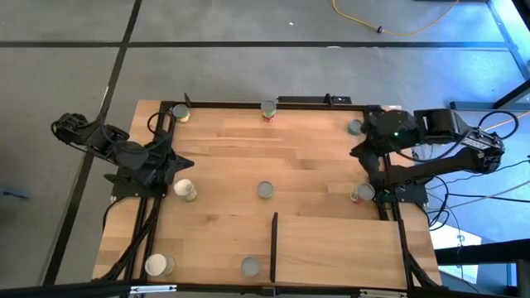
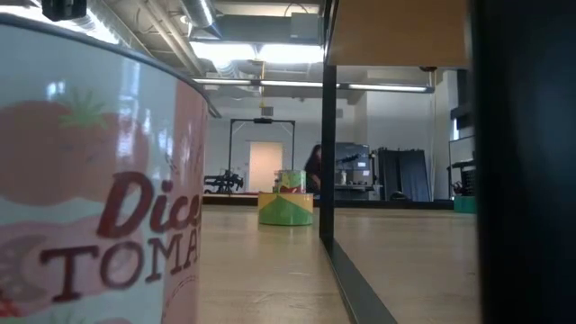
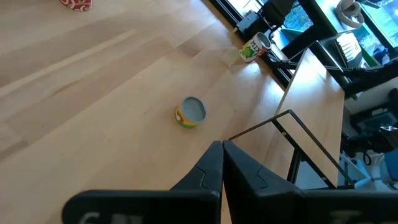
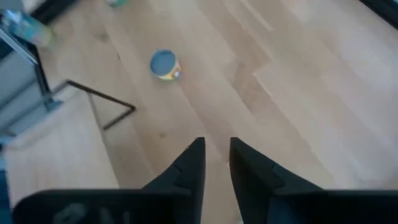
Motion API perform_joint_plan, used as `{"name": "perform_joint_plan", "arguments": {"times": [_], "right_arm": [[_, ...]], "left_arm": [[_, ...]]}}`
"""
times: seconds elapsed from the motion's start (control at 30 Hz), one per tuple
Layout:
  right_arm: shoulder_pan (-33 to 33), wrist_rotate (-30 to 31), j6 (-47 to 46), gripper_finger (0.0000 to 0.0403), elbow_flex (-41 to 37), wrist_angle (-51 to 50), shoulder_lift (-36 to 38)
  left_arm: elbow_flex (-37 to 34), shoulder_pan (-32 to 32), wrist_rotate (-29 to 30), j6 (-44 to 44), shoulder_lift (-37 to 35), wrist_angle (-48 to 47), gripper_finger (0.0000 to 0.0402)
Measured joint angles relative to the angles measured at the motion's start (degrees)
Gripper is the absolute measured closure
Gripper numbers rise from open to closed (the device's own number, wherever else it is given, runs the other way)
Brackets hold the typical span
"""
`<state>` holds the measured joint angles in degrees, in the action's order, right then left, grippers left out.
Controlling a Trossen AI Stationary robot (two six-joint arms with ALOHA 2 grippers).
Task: Pick and place cans onto a shelf
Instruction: Put the canned tuna on the shelf
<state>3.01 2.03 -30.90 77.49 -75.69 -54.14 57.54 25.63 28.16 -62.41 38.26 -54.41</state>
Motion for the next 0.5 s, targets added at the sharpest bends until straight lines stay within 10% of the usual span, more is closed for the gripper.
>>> {"name": "perform_joint_plan", "arguments": {"times": [0.5], "right_arm": [[8.75, 12.60, -16.47, 0.0309, 0.00, -1.95, -6.62]], "left_arm": [[-0.01, -0.01, 2.31, -4.06, 0.00, 0.02, 0.0401]]}}
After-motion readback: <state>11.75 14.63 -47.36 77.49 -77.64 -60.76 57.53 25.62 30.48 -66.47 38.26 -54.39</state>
